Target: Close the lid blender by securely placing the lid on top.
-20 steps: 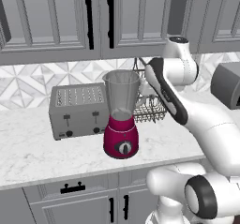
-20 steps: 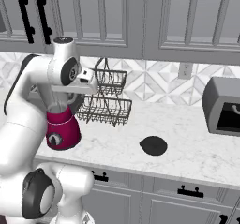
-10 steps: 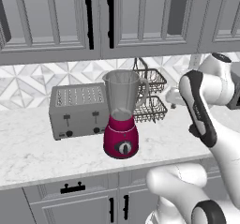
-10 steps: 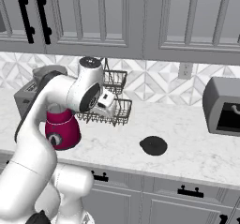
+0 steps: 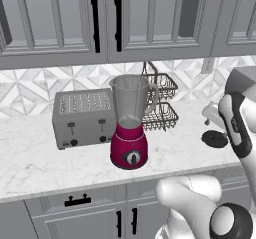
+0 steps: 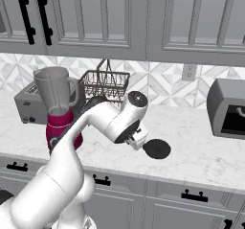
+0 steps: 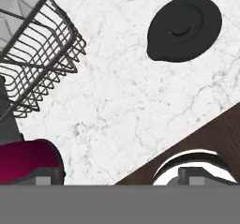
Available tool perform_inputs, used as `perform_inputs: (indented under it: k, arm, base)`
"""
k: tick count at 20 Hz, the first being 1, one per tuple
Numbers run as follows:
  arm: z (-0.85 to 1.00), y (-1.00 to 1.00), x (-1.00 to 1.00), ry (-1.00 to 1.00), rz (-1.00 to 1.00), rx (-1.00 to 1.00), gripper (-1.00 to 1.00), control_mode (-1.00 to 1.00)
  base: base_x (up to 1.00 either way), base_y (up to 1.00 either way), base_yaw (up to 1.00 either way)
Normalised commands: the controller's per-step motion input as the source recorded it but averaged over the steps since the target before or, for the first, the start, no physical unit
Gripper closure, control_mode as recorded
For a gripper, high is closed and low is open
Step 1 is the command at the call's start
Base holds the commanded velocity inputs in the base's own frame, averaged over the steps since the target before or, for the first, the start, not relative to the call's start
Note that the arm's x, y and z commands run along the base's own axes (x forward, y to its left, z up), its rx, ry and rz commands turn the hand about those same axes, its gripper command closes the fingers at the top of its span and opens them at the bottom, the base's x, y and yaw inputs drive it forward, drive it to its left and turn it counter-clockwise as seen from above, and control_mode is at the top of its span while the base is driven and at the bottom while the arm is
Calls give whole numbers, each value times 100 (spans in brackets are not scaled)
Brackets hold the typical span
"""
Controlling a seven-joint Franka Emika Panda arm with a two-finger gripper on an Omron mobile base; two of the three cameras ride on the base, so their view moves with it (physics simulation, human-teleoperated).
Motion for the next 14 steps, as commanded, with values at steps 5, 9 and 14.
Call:
perform_inputs:
  k: [5,9,14]
  arm:
    - [-40,-80,70,22,-17,14,-100,-100]
    - [-26,-39,49,23,-2,0,-100,-100]
    - [-31,-30,25,15,0,0,-100,-100]
  base:
    - [0,0,0]
    - [0,0,0]
    - [0,0,0]
